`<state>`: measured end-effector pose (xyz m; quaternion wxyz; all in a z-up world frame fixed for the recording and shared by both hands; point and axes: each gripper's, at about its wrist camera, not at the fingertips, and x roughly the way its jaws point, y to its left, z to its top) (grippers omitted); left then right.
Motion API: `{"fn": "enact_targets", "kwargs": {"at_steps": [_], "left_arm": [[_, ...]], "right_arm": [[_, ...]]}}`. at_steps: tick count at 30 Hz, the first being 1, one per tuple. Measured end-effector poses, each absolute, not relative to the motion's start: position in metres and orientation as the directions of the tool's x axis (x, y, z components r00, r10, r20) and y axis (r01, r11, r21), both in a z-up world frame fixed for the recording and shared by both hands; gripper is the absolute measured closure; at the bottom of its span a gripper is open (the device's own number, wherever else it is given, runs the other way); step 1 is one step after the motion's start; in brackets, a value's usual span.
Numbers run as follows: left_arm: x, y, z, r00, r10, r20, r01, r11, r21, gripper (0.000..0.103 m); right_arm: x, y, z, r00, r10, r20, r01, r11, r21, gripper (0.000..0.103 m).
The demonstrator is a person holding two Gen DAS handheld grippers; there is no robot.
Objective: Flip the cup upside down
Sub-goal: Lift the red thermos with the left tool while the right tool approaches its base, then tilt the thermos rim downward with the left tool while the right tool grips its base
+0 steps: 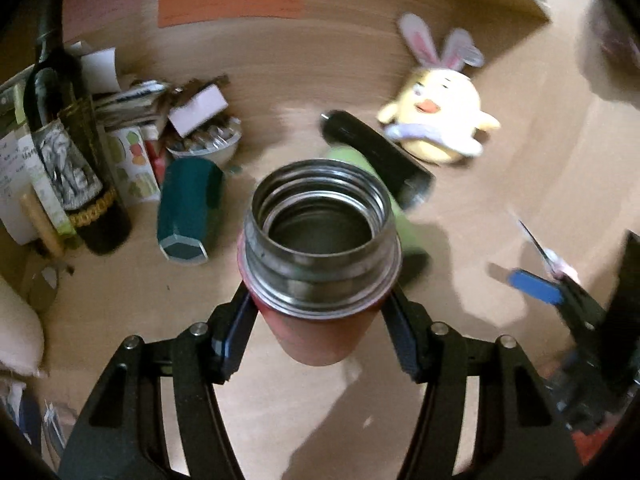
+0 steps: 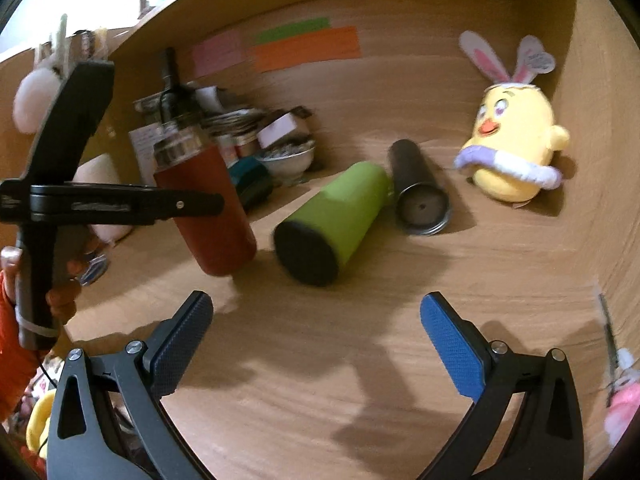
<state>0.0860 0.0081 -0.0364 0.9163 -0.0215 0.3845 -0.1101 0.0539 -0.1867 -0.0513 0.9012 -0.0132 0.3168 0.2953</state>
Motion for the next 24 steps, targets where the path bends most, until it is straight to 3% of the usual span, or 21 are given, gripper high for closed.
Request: {"fn": "enact_targets", "kwargs": {"at_steps": [11, 16, 18, 22, 24], "left_arm": [[0.033, -0.017, -0.048, 0.547, -0.398, -0.736, 0.291, 0.915, -0.279, 0.042], [0.029, -0.020, -0.050, 0.496, -0.479, -0.724, 0.319, 0.876, -0.361, 0.042], [0.029, -0.019, -0.051, 0.482, -0.504, -0.717, 0.325, 0.862, -0.388, 0.042], [0.032, -0.011, -0.054, 0.473, -0.538, -0.698, 0.315, 0.843, -0.436, 0.042], [0.034, -0.004, -0.056, 0.478, -0.551, -0.684, 0.305, 0.834, -0.459, 0.042]], "right_arm": [[0.006, -0.156, -0.075, 0.551, 0.591, -0.589, -0.681, 0.726, 0.091, 0.000], [0.010, -0.151, -0.078, 0.519, 0.633, -0.574, -0.707, 0.696, 0.128, 0.001], [0.014, -0.149, -0.079, 0.496, 0.656, -0.569, -0.719, 0.678, 0.154, 0.011], [0.021, -0.142, -0.084, 0.438, 0.684, -0.584, -0.739, 0.644, 0.200, 0.040], [0.021, -0.140, -0.084, 0.446, 0.681, -0.581, -0.738, 0.647, 0.192, 0.041]]}}
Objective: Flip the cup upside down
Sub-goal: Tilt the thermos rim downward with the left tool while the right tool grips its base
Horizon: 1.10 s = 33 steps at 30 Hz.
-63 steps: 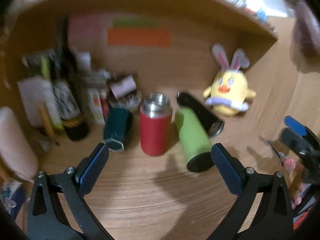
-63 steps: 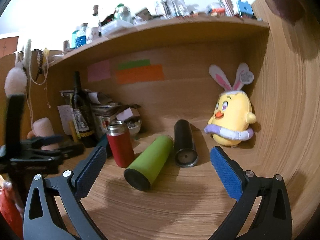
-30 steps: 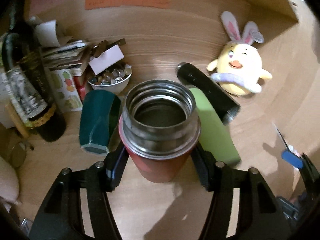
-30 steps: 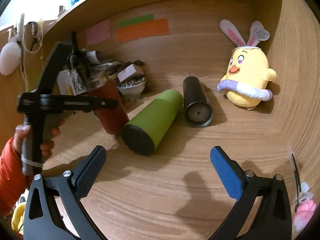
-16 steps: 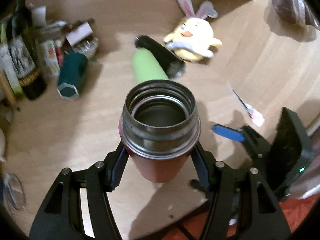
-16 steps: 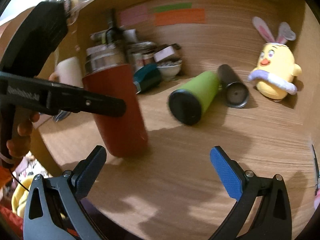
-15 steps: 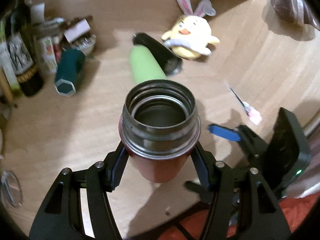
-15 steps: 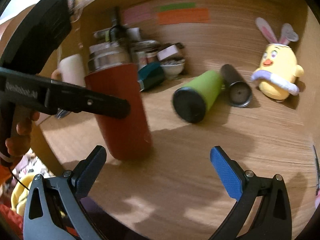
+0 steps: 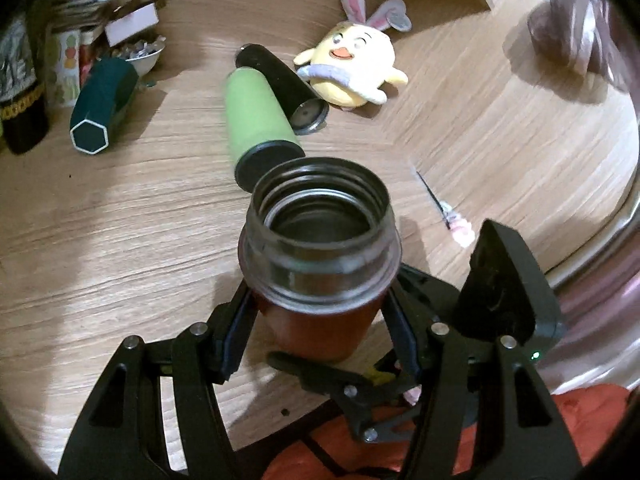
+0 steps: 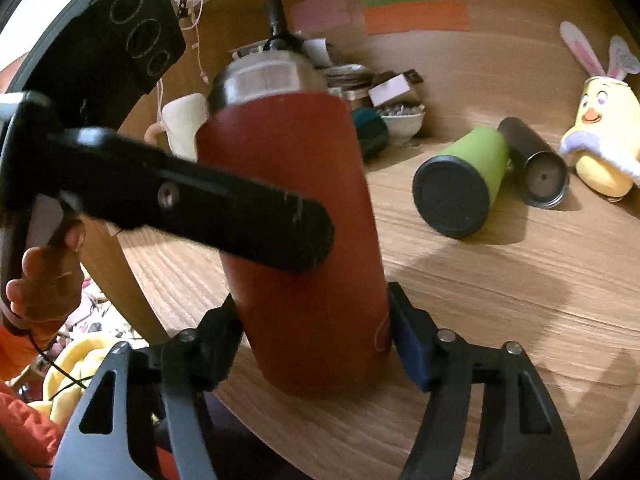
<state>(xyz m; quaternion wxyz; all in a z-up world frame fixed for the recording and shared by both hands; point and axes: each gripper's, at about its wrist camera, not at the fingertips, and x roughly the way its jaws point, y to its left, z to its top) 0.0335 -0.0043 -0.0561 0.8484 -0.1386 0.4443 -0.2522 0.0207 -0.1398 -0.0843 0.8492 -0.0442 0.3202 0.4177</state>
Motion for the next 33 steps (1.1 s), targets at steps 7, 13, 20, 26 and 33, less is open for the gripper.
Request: {"fn": "enact_targets", "kwargs": {"at_steps": [7, 13, 20, 26, 33], "left_arm": [[0.042, 0.017, -0.067, 0.530, -0.538, -0.655, 0.235, 0.836, -0.496, 0.034], [0.042, 0.031, -0.076, 0.556, -0.550, -0.623, 0.202, 0.817, -0.541, 0.032], [0.036, 0.033, -0.079, 0.615, -0.511, -0.600, 0.218, 0.842, -0.494, 0.026], [0.034, 0.034, -0.082, 0.641, -0.455, -0.619, 0.190, 0.875, -0.446, 0.018], [0.034, 0.037, -0.088, 0.643, -0.448, -0.621, 0.170, 0.874, -0.455, 0.015]], "right_arm": [[0.014, -0.135, -0.085, 0.465, 0.677, -0.571, -0.745, 0.648, 0.160, 0.044], [0.015, -0.134, -0.084, 0.471, 0.679, -0.563, -0.750, 0.644, 0.151, 0.045], [0.012, -0.133, -0.085, 0.486, 0.687, -0.541, -0.752, 0.643, 0.142, 0.045], [0.009, -0.134, -0.085, 0.485, 0.690, -0.537, -0.757, 0.639, 0.138, 0.045], [0.008, -0.134, -0.086, 0.489, 0.683, -0.542, -0.755, 0.643, 0.130, 0.045]]}}
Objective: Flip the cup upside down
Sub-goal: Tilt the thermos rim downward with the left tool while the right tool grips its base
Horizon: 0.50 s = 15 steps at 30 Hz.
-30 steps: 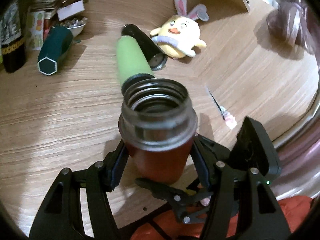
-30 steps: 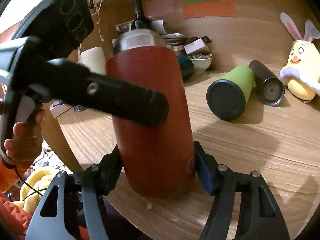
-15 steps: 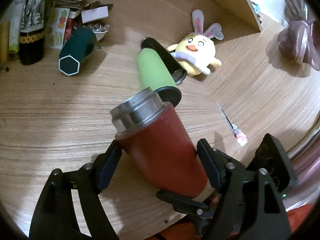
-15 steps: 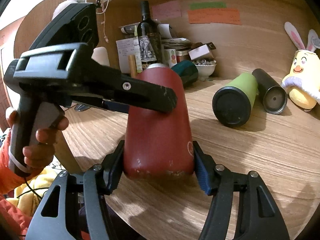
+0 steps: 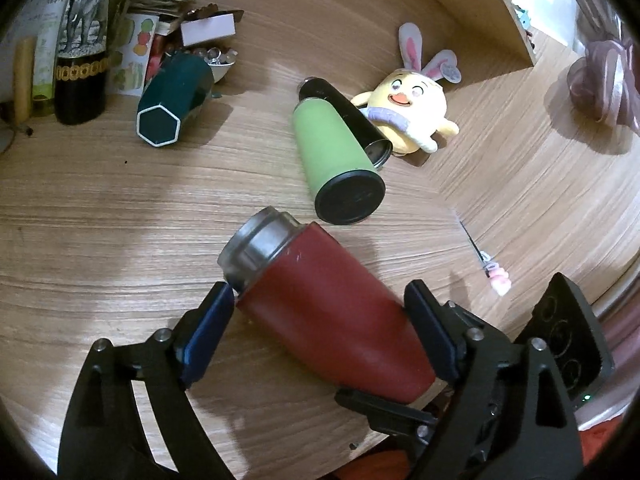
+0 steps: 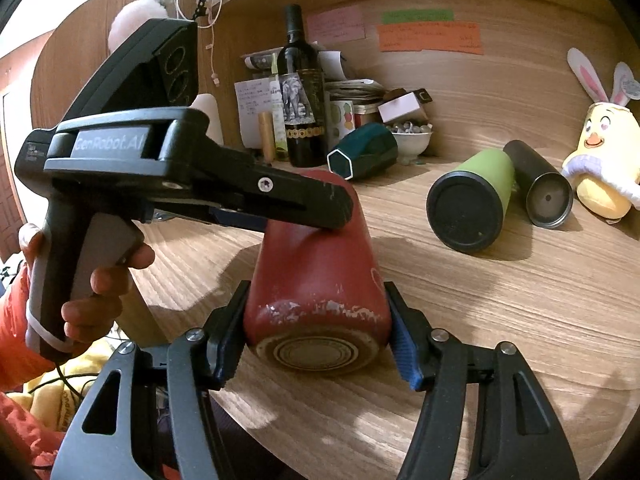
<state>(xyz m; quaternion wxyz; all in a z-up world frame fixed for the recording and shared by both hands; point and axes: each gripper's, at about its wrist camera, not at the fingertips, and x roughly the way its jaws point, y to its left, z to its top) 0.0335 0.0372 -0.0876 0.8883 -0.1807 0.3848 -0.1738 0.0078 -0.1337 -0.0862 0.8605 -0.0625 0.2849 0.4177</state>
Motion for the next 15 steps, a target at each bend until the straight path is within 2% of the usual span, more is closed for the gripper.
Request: {"fn": "enact_targets", "kwargs": {"at_steps": [5, 9, 11, 13, 15], "left_arm": [[0.027, 0.030, -0.081, 0.658, -0.387, -0.646, 0.176, 0.913, -0.368, 0.013], [0.019, 0.018, -0.069, 0.700, -0.297, -0.650, 0.180, 0.954, -0.241, 0.014], [0.013, 0.008, -0.066, 0.716, -0.261, -0.648, 0.190, 0.965, -0.180, 0.019], [0.008, -0.002, -0.063, 0.733, -0.224, -0.642, 0.198, 0.974, -0.113, 0.031], [0.002, -0.010, -0.060, 0.749, -0.201, -0.631, 0.202, 0.977, -0.071, 0.037]], "right_arm": [[0.009, -0.136, -0.087, 0.476, 0.694, -0.541, -0.761, 0.633, 0.143, 0.045], [0.011, -0.137, -0.087, 0.467, 0.699, -0.542, -0.758, 0.632, 0.163, 0.044], [0.012, -0.138, -0.089, 0.457, 0.701, -0.548, -0.753, 0.632, 0.181, 0.044], [0.013, -0.139, -0.091, 0.448, 0.704, -0.551, -0.749, 0.632, 0.199, 0.044], [0.012, -0.142, -0.090, 0.452, 0.708, -0.543, -0.745, 0.634, 0.207, 0.044]]}}
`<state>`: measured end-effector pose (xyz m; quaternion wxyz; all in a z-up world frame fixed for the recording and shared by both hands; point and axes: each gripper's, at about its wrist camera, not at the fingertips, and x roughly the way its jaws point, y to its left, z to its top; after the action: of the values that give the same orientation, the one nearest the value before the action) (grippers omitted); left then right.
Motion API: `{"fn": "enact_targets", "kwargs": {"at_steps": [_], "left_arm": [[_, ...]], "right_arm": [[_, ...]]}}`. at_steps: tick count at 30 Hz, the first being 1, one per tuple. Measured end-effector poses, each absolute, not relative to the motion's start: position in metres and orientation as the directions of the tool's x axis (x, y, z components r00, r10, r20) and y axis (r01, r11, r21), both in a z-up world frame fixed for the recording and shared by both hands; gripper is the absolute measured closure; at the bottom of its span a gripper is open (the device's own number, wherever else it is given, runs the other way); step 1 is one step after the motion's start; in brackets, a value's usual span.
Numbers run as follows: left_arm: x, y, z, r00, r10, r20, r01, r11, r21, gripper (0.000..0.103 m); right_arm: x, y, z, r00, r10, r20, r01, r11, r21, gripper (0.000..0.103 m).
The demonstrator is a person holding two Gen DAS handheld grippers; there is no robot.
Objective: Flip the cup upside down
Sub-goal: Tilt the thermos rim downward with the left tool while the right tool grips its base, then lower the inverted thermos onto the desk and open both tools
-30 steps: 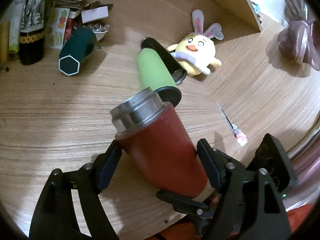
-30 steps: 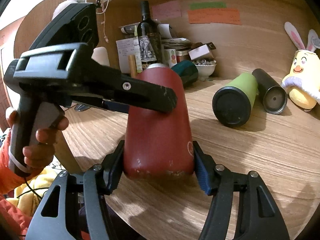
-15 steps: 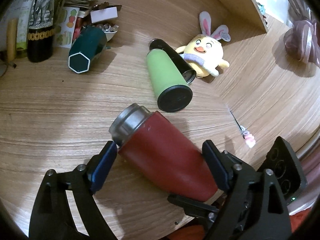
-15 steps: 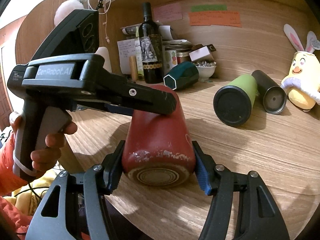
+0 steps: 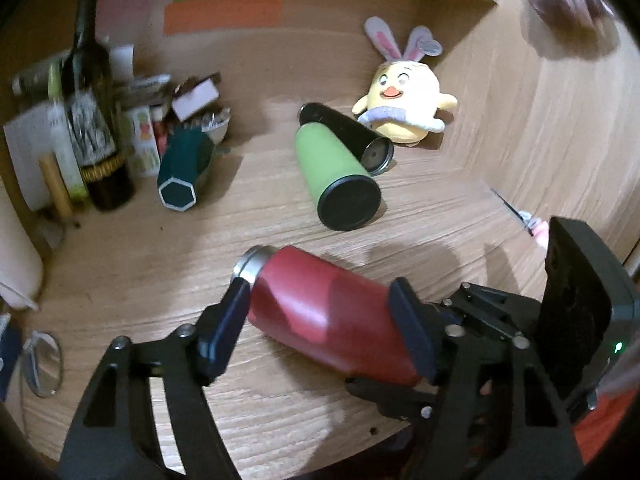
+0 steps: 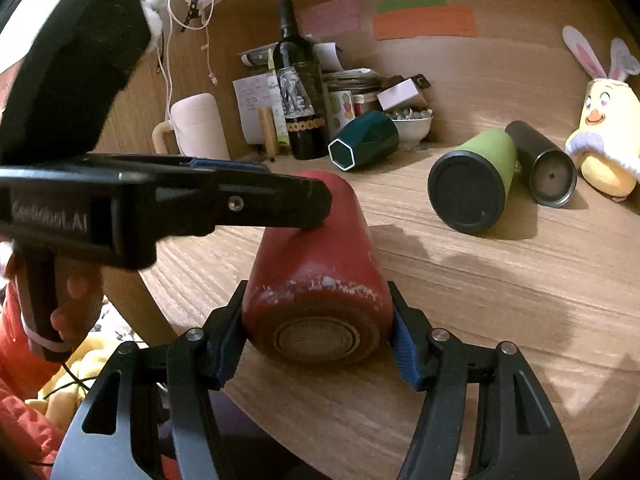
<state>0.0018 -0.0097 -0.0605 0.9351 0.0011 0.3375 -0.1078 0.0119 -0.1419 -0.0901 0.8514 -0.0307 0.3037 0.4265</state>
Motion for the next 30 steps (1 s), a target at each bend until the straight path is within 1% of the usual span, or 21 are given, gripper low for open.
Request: {"fn": "enact_targets", "kwargs": {"at_steps": [1, 4, 6, 16, 22, 27, 30], "left_arm": [[0.000, -0.012, -0.060, 0.752, -0.196, -0.629, 0.205, 0.977, -0.060, 0.042], [-0.004, -0.015, -0.058, 0.752, -0.204, -0.626, 0.220, 0.974, -0.053, 0.053], [-0.006, -0.013, -0.056, 0.751, -0.217, -0.623, 0.224, 0.972, -0.068, 0.055], [-0.004, 0.009, -0.031, 0.756, -0.282, -0.590, 0.225, 0.959, -0.170, 0.055], [0.000, 0.018, -0.018, 0.753, -0.317, -0.577, 0.246, 0.948, -0.200, 0.055], [-0.001, 0.025, 0.005, 0.766, -0.357, -0.534, 0.282, 0.934, -0.220, 0.055], [0.004, 0.027, 0.012, 0.767, -0.371, -0.523, 0.294, 0.928, -0.228, 0.055]], "right_arm": [[0.011, -0.142, -0.089, 0.456, 0.707, -0.541, -0.743, 0.637, 0.206, 0.045], [0.010, -0.144, -0.083, 0.483, 0.694, -0.533, -0.735, 0.652, 0.183, 0.044], [0.008, -0.146, -0.078, 0.504, 0.689, -0.522, -0.731, 0.662, 0.168, 0.044], [0.003, -0.148, -0.040, 0.560, 0.690, -0.459, -0.736, 0.669, 0.108, 0.044], [0.010, -0.140, -0.024, 0.572, 0.683, -0.455, -0.732, 0.675, 0.091, 0.044], [0.023, -0.128, -0.014, 0.577, 0.680, -0.453, -0.737, 0.672, 0.071, 0.044], [0.034, -0.118, -0.013, 0.570, 0.681, -0.459, -0.740, 0.669, 0.074, 0.044]]}}
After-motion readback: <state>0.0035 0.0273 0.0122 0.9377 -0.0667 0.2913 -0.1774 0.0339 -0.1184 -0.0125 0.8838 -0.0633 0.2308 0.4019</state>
